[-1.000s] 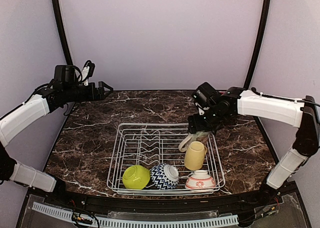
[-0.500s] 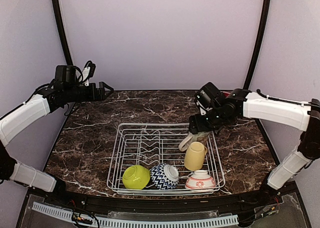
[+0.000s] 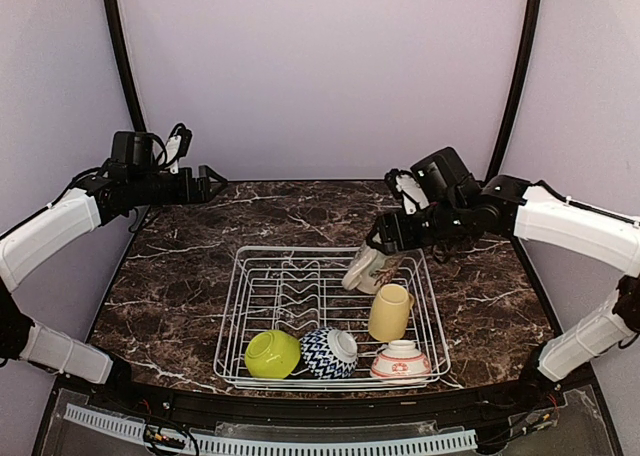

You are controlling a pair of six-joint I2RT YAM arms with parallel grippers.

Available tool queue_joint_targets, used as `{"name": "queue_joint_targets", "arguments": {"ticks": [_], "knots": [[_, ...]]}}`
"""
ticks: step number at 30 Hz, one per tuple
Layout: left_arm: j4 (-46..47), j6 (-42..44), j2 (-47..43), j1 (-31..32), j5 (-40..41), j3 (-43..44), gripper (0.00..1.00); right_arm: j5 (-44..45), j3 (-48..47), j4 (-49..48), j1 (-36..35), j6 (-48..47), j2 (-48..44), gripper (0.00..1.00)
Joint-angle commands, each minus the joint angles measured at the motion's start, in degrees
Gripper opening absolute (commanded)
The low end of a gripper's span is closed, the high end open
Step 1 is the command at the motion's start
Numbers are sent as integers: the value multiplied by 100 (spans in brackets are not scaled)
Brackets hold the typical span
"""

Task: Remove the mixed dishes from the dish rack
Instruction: Grab the cup from the dish rack, then pass from the right arm to the left

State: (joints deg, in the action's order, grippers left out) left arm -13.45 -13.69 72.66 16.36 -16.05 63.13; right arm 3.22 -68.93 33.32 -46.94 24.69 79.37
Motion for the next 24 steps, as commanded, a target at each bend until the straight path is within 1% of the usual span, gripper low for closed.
{"name": "queue_joint_targets", "arguments": {"ticks": [1,4,12,16,18,20,21,22,23,24], "knots": [[-94,76,8,25,-1,38,99,-895,28,-1191,143,-108,-252,0],[-101,86,19,25,43,26,99,-1336,256,-1671,212,-25,-361,0],[-63,23,90,25,2,20,99,-1720,496,-2123,493,607,-372,0],[73,-232,141,25,-180,65,99,-1935,726,-2474,693,973,-448,0],[216,-579,186,25,-446,108,99,-2296,909,-2886,848,1171,-457,0],[450,-1184,197,25,-812,123,99,-2663,1056,-3256,984,1413,-432,0],[524,-1349,192,25,-1040,113,99,-2763,1131,-3429,1018,1500,-422,0],[716,-1738,170,30,-1227,39,99,-2853,1187,-3585,1048,1598,-409,0],[837,-1947,148,32,-1305,-26,98,-2947,1240,-3736,1071,1690,-406,0],[1163,-2424,98,60,-1447,-224,97,-3059,1315,-3940,1096,1821,-394,0]]}}
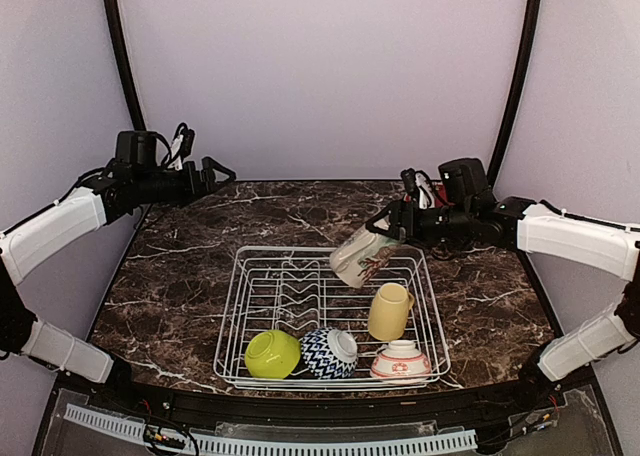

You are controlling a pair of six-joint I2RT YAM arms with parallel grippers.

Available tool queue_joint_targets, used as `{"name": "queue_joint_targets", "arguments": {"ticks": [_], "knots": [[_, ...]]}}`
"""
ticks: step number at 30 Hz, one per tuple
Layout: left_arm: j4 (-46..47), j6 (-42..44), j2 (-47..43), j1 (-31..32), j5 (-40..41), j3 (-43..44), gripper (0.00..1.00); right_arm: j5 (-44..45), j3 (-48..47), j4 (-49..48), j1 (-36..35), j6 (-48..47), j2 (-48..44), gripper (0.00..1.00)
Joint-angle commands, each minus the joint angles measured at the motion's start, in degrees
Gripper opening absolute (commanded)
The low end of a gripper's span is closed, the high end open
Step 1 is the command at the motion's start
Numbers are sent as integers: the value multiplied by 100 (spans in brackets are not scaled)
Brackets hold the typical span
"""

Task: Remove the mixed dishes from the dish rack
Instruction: Pass from the right arm to the left

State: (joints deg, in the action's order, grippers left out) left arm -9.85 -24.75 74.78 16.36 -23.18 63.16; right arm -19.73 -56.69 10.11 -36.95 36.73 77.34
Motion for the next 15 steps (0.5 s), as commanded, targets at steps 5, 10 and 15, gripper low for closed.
{"name": "queue_joint_targets", "arguments": {"ticks": [5,10,15], "knots": [[2192,-2752,-335,456,-828,-1056,95,-1281,193,-2446,209,1129,-50,0],[2908,-3578,-398,1415,-322,-1485,94,-1410,125,-2701,210,1185,80,0],[3878,-4399,-109,2364,161,-1687,94,-1443,177,-3090,206,1297,220,0]]}}
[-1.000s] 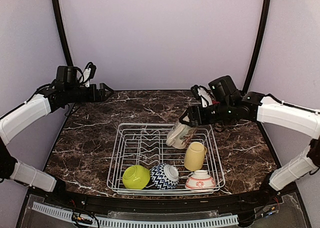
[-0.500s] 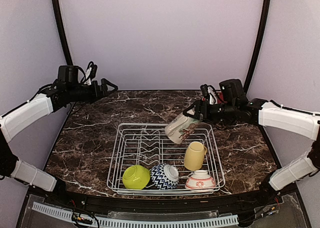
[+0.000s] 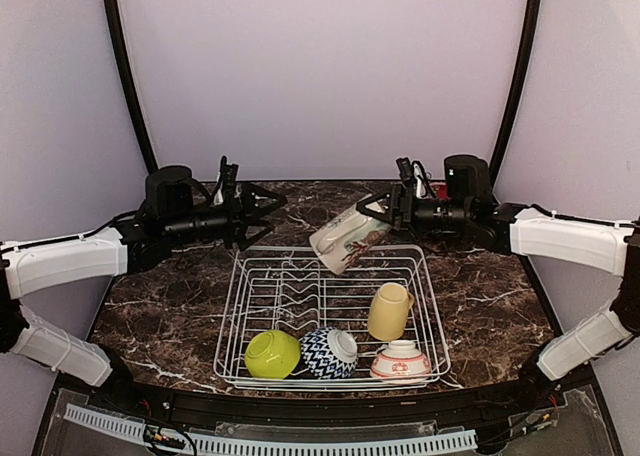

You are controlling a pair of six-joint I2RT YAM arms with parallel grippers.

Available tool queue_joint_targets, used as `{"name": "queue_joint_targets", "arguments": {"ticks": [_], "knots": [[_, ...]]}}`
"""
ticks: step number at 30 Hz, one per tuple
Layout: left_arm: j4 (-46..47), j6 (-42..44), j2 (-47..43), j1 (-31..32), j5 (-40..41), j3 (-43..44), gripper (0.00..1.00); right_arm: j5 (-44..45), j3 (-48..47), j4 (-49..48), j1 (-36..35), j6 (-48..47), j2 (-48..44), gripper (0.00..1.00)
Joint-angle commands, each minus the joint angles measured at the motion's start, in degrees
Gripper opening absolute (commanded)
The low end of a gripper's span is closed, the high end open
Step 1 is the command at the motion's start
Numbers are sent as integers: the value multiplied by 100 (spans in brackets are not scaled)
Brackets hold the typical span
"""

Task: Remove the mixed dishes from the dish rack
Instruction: Pass from the right arm to the left

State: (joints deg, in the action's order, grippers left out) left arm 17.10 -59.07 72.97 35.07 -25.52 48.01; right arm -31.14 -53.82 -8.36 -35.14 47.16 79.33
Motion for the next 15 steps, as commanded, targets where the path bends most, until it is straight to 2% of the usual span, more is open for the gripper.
{"name": "queue_joint_targets", "arguments": {"ticks": [1,7,15], "knots": [[1358,-1103,136,567,423,-210,94,-307,-111,-1323,24,273,46,0],[2240,-1942,678,1009,588,-378,91,-198,-61,-1659,26,408,65,0],[2081,-2101,770,1236,1140,-357,90,-151,-10,-1832,24,419,33,0]]}}
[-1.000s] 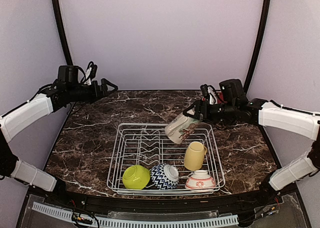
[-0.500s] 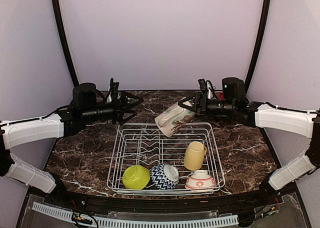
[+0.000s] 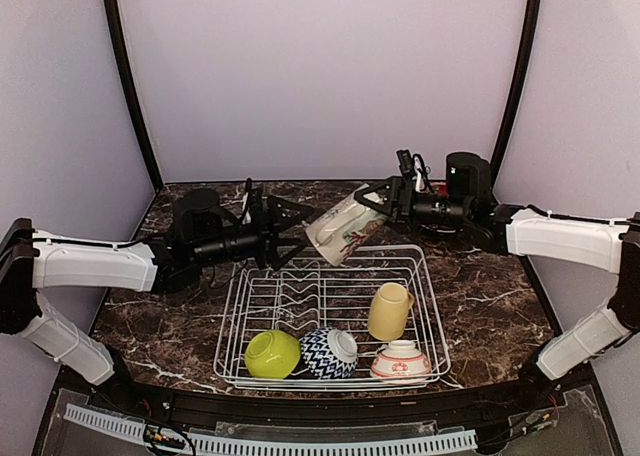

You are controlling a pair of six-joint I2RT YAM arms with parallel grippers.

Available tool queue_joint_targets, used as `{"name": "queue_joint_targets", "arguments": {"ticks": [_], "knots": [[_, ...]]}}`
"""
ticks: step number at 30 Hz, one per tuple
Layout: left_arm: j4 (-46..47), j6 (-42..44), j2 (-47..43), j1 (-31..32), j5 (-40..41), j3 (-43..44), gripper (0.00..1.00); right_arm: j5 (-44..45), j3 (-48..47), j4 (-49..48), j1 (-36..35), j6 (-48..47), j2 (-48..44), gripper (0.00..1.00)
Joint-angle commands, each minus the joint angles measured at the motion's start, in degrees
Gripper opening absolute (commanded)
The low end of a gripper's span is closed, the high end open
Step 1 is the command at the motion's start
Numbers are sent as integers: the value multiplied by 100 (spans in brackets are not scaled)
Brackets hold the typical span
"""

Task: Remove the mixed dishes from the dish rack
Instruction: Pass from the right arm to the left

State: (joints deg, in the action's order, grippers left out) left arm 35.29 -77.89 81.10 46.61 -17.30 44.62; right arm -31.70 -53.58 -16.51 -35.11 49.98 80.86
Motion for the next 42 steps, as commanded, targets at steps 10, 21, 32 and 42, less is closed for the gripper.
{"name": "queue_joint_targets", "arguments": {"ticks": [10,21,32,42], "knots": [[2120,-1255,1062,224,-51,239,64,-273,139,-1615,26,432,67,0],[2442,-1170,1162,270,62,377,23,-456,577,-2377,23,703,163,0],[1323,-492,972,277,70,1178,1,-575,480,-2198,23,156,82,9],[555,-79,459,128,306,1550,1,-858,234,-2439,23,347,562,38]]}}
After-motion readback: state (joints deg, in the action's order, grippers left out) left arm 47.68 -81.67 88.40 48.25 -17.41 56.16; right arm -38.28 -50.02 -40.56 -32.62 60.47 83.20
